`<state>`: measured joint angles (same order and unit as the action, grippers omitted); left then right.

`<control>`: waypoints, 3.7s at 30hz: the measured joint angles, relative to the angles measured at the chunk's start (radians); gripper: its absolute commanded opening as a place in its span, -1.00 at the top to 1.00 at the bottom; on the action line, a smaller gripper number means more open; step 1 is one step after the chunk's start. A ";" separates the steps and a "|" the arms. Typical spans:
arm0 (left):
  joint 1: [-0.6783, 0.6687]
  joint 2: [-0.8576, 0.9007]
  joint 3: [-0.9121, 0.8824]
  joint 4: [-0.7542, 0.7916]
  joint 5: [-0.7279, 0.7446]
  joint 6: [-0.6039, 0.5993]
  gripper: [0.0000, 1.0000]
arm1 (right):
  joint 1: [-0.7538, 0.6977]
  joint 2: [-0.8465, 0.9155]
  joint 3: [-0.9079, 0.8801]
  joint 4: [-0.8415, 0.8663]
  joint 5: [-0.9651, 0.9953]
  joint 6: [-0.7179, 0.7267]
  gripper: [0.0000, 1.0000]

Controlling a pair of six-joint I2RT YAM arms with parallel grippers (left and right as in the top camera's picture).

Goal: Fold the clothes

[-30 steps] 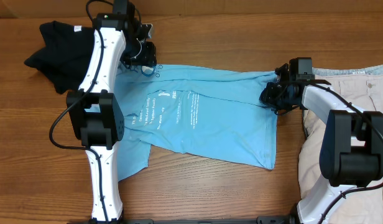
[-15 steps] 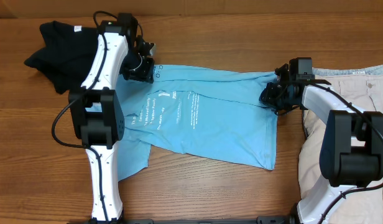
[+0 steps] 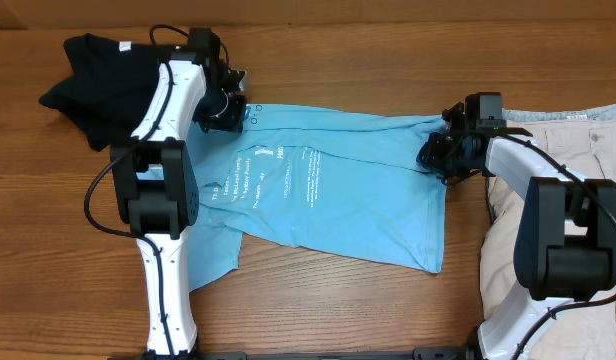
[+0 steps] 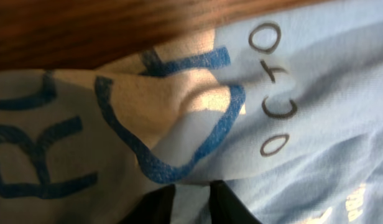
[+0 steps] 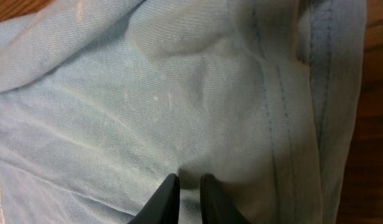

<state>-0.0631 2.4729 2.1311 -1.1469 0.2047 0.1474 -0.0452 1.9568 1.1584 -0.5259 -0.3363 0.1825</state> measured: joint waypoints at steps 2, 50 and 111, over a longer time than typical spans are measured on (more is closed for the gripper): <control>0.000 0.000 0.000 0.012 0.000 -0.022 0.82 | 0.000 0.000 0.000 0.000 0.000 0.000 0.68; 0.007 0.000 0.094 0.062 -0.052 -0.143 0.72 | 0.000 -0.003 0.000 -0.014 0.001 0.000 0.67; -0.182 0.000 0.134 -0.019 0.077 -0.149 0.67 | 0.000 -0.011 0.011 -0.135 0.024 0.029 0.85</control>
<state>-0.2455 2.4729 2.2650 -1.1656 0.2817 -0.0017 -0.0456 1.9457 1.1698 -0.6609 -0.3119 0.2111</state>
